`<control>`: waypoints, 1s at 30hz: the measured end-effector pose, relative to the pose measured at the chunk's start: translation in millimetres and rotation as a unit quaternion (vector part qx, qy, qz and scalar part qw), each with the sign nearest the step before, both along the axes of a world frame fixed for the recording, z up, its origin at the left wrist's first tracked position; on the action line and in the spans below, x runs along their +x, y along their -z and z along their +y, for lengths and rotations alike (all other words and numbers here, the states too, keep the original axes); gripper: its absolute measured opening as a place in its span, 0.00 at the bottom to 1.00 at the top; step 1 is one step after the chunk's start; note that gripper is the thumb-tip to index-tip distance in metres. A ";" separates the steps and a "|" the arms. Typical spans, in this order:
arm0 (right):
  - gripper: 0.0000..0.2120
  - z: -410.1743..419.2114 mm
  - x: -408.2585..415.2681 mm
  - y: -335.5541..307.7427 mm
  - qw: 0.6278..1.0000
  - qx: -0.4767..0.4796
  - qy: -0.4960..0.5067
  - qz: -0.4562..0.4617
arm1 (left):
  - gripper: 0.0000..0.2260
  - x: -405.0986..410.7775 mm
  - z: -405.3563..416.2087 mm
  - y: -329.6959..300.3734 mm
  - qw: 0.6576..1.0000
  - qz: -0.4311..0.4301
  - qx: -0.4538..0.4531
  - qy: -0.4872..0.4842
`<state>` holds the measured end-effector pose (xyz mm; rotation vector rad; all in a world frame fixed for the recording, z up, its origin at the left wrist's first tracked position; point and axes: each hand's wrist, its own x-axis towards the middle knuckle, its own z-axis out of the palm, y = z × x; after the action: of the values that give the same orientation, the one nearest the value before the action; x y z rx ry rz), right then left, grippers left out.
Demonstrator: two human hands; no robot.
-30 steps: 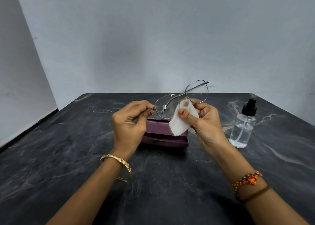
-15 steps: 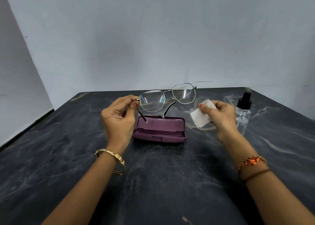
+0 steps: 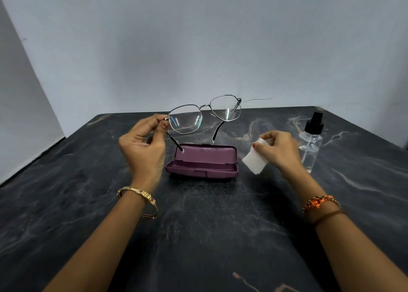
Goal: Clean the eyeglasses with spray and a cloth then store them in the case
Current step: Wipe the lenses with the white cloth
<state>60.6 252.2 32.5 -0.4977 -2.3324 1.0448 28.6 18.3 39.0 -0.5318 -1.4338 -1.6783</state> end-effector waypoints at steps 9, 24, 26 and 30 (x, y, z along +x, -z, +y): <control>0.17 -2.3 1.4 15.6 0.970 0.208 0.001 -0.128 | 0.11 0.3 -0.3 -0.7 1.000 -0.001 0.006 0.004; 0.11 -28.8 15.7 -23.4 0.917 -0.275 -0.160 0.239 | 0.13 1.3 2.4 0.5 0.999 0.022 -0.005 0.024; 0.12 -31.2 17.9 -25.9 0.901 -0.313 -0.187 0.233 | 0.14 3.0 3.2 0.6 0.999 0.028 -0.019 0.023; 0.10 -33.4 18.7 -28.0 0.882 -0.360 -0.213 0.215 | 0.14 6.8 5.0 0.7 0.998 0.039 -0.041 0.021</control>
<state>79.3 218.9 60.5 0.0237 -1.6282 2.0160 35.4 23.3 38.4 -0.6696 -1.4492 -1.6190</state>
